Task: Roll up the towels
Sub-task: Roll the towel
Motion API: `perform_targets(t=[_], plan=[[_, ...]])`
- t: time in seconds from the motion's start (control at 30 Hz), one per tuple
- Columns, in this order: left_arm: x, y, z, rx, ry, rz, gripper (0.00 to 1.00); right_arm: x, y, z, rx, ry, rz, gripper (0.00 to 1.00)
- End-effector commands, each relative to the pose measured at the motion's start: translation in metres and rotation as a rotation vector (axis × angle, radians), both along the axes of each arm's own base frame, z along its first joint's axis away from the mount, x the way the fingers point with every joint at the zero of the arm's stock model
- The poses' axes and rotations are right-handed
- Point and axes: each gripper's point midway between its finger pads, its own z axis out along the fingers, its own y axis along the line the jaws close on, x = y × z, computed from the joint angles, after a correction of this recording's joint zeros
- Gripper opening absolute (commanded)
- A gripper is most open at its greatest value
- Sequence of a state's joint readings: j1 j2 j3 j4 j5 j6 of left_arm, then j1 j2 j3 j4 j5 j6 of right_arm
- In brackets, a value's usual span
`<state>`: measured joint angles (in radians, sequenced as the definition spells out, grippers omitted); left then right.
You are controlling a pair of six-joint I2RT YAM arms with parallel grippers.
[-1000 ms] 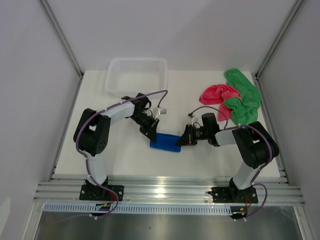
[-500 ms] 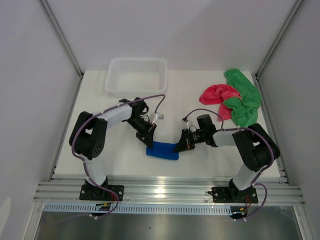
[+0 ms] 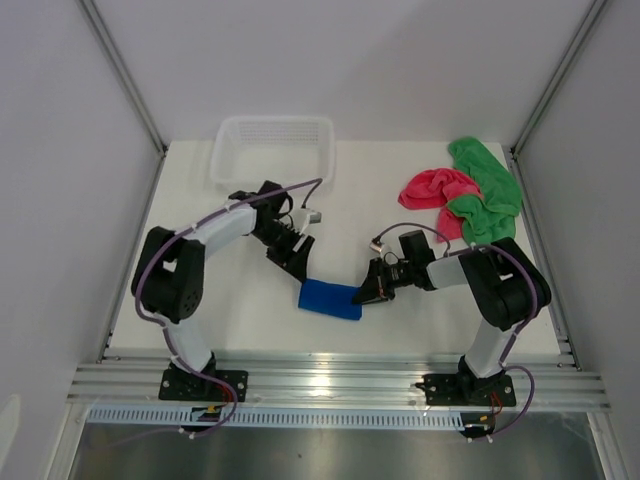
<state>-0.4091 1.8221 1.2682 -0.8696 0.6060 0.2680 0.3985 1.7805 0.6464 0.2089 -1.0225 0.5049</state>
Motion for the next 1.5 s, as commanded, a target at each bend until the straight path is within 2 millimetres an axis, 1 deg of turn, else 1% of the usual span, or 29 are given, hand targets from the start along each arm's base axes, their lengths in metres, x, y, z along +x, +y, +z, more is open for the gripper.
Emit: perform_targets(t=[0.0, 0.03, 0.1, 0.13, 0.17, 0.2, 0.23, 0.27, 0.3, 0.33, 0.37, 0.4, 0.43, 0.47, 0.5, 0.53, 0.57, 0.63, 0.7, 0.87, 0.93, 1.0, 1.07, 1.13, 1.2, 1.3, 1.33, 1.43, 1.47], plan=[[0.032, 0.004, 0.050, -0.054, -0.316, -0.049, 0.69, 0.008, -0.003, -0.013, -0.055, 0.029, -0.028, 0.00], [0.038, 0.004, 0.058, -0.060, -0.384, -0.082, 0.69, 0.009, -0.003, -0.015, -0.054, 0.034, -0.027, 0.00], [0.042, 0.001, 0.086, -0.080, -0.503, -0.140, 0.69, 0.013, -0.001, -0.014, -0.053, 0.031, -0.031, 0.00], [0.045, 0.005, 0.091, -0.035, -0.567, -0.201, 0.68, 0.014, -0.001, -0.016, -0.056, 0.038, -0.034, 0.00], [0.035, -0.001, 0.092, -0.016, -0.599, -0.266, 0.68, 0.015, -0.001, -0.017, -0.062, 0.045, -0.040, 0.00], [0.033, -0.003, 0.097, -0.002, -0.644, -0.311, 0.68, 0.016, 0.000, -0.017, -0.064, 0.047, -0.040, 0.00], [0.028, -0.008, 0.099, 0.004, -0.704, -0.401, 0.68, 0.019, 0.000, -0.016, -0.064, 0.057, -0.050, 0.00], [0.026, -0.016, 0.104, 0.003, -0.769, -0.452, 0.68, 0.019, 0.000, -0.017, -0.066, 0.064, -0.054, 0.00], [0.000, -0.028, 0.096, -0.012, -0.814, -0.580, 0.68, 0.020, -0.001, -0.017, -0.068, 0.073, -0.058, 0.00], [-0.009, -0.038, 0.095, -0.023, -0.861, -0.638, 0.70, 0.019, -0.001, -0.020, -0.071, 0.085, -0.064, 0.00], [-0.024, -0.056, 0.088, -0.042, -0.927, -0.723, 0.70, 0.020, -0.001, -0.020, -0.070, 0.086, -0.068, 0.00], [-0.028, -0.065, 0.088, -0.053, -0.979, -0.759, 0.71, 0.020, -0.002, -0.020, -0.069, 0.091, -0.070, 0.00], [-0.038, -0.064, 0.067, -0.037, -0.982, -0.803, 0.72, 0.019, -0.002, -0.021, -0.069, 0.095, -0.072, 0.00], [-0.038, -0.080, 0.070, -0.042, -1.057, -0.822, 0.73, 0.019, -0.002, -0.020, -0.069, 0.100, -0.076, 0.00], [-0.038, -0.084, 0.064, -0.026, -1.068, -0.822, 0.73, 0.020, -0.002, -0.020, -0.068, 0.103, -0.079, 0.00], [-0.038, -0.085, 0.047, 0.006, -1.043, -0.832, 0.73, 0.021, -0.001, -0.019, -0.066, 0.097, -0.081, 0.00], [-0.032, -0.089, 0.044, 0.036, -1.065, -0.816, 0.73, 0.023, 0.000, -0.017, -0.059, 0.091, -0.084, 0.00], [-0.027, -0.092, 0.029, 0.068, -1.032, -0.792, 0.73, 0.025, 0.001, -0.015, -0.051, 0.082, -0.084, 0.00], [-0.026, -0.093, 0.022, 0.077, -1.016, -0.786, 0.73, 0.028, 0.002, -0.015, -0.050, 0.070, -0.085, 0.00], [-0.045, -0.088, 0.002, 0.066, -0.928, -0.839, 0.71, 0.029, 0.002, -0.017, -0.048, 0.071, -0.084, 0.00], [-0.055, -0.086, -0.002, 0.052, -0.874, -0.847, 0.70, 0.031, 0.002, -0.019, -0.050, 0.074, -0.088, 0.00], [-0.058, -0.089, 0.004, 0.033, -0.876, -0.840, 0.70, 0.029, 0.002, -0.019, -0.048, 0.085, -0.090, 0.00], [-0.064, -0.092, 0.016, -0.010, -0.906, -0.853, 0.70, 0.031, 0.001, -0.019, -0.046, 0.089, -0.097, 0.00], [-0.074, -0.092, 0.015, -0.034, -0.893, -0.876, 0.70, 0.032, 0.001, -0.018, -0.039, 0.096, -0.104, 0.00], [-0.081, -0.089, 0.007, -0.020, -0.861, -0.906, 0.71, 0.032, 0.001, -0.018, -0.038, 0.105, -0.110, 0.00], [-0.080, -0.085, -0.006, 0.021, -0.842, -0.921, 0.72, 0.034, 0.000, -0.018, -0.034, 0.105, -0.116, 0.00], [-0.078, -0.084, -0.016, 0.047, -0.824, -0.924, 0.72, 0.034, 0.000, -0.017, -0.031, 0.105, -0.115, 0.00], [-0.062, -0.084, -0.025, 0.111, -0.847, -0.900, 0.72, 0.036, 0.000, -0.017, -0.028, 0.098, -0.112, 0.00], [-0.057, -0.085, -0.025, 0.125, -0.860, -0.886, 0.72, 0.036, 0.000, -0.016, -0.025, 0.096, -0.110, 0.00]])
